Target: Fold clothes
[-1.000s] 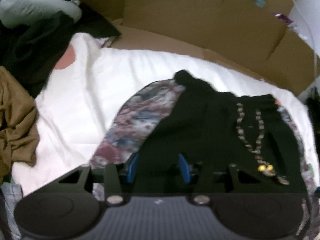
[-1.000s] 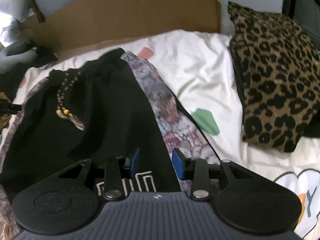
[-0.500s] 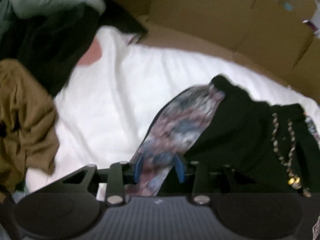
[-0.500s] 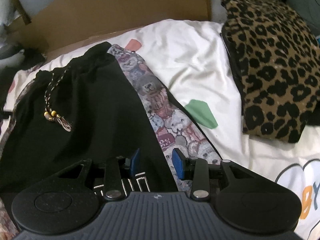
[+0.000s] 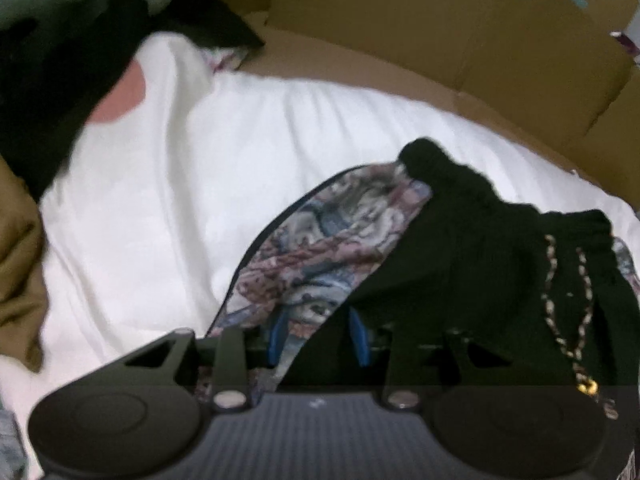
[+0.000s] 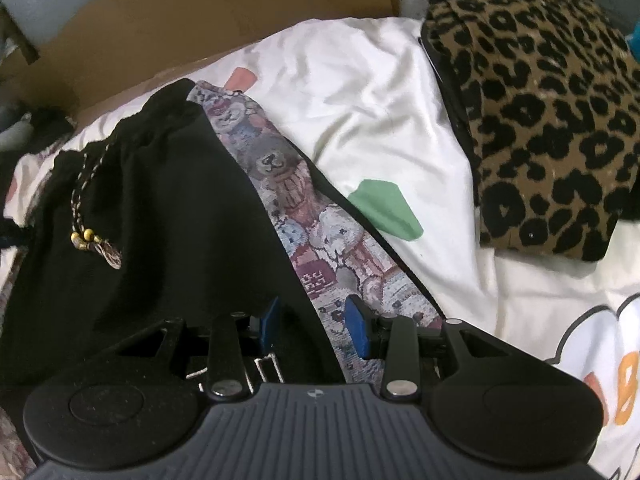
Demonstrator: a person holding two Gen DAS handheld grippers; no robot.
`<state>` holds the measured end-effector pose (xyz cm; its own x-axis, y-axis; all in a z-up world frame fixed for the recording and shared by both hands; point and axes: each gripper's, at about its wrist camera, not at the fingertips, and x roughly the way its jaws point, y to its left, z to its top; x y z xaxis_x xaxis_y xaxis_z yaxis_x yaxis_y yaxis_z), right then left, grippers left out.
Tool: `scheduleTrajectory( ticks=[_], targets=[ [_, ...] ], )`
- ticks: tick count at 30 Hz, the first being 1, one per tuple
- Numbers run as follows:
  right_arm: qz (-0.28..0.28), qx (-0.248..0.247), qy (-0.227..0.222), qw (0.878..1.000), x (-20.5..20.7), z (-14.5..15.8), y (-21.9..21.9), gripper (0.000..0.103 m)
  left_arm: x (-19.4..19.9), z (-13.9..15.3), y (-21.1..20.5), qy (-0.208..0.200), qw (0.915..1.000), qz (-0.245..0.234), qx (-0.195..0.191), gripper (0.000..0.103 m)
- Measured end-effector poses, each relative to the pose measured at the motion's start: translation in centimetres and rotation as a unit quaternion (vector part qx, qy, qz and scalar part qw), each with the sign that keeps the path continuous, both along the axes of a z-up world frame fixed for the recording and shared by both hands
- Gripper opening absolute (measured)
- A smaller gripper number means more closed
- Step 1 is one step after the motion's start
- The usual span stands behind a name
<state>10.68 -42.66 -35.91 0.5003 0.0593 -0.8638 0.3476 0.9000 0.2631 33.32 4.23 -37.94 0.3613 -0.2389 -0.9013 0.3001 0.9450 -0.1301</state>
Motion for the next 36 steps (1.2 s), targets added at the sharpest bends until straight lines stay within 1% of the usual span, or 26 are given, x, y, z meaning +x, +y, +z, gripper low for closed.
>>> scheduleTrajectory(
  ticks=[2, 5, 10, 14, 20, 25, 28, 32, 36],
  targets=[
    [-0.001, 0.003, 0.0, 1.0, 0.0, -0.1, -0.2, 0.044, -0.2, -0.3, -0.3, -0.01, 0.9999, -0.008, 0.008, 0.039],
    [-0.003, 0.003, 0.001, 1.0, 0.0, -0.1, -0.3, 0.044, -0.6, -0.2, -1.2, -0.019, 0.999, -0.023, 0.034, 0.04],
    [-0.007, -0.001, -0.004, 1.0, -0.6, 0.6, -0.3, 0.044, -0.1, 0.9, 0.3, 0.012, 0.9998, 0.013, 0.006, 0.039],
    [-0.004, -0.007, -0.014, 1.0, -1.7, 1.6, -0.5, 0.044, 0.1, 2.7, 2.2, 0.034, 0.9988, 0.026, -0.024, 0.04],
    [-0.015, -0.015, -0.015, 1.0, -4.1, 2.2, -1.4, 0.044, 0.1, 5.8, 5.3, 0.026, 0.9979, 0.036, -0.046, 0.043],
    [-0.024, -0.017, -0.011, 1.0, -6.2, 2.3, -2.0, 0.044, -1.4, 6.8, 7.6, 0.03, 0.9977, 0.039, -0.047, 0.043],
    [-0.03, -0.01, -0.011, 0.999, -7.2, 2.4, -2.1, 0.044, -2.4, 7.1, 9.7, 0.042, 0.9966, 0.053, -0.048, 0.043],
    [-0.025, -0.006, -0.011, 1.0, -7.8, 2.5, -1.3, 0.044, -4.1, 7.5, 12.5, 0.047, 0.995, 0.07, -0.054, 0.043],
    [-0.006, -0.01, -0.01, 1.0, -7.7, 2.7, 0.2, 0.044, -6.4, 7.1, 14.8, 0.061, 0.9943, 0.072, -0.049, 0.042]
  ],
)
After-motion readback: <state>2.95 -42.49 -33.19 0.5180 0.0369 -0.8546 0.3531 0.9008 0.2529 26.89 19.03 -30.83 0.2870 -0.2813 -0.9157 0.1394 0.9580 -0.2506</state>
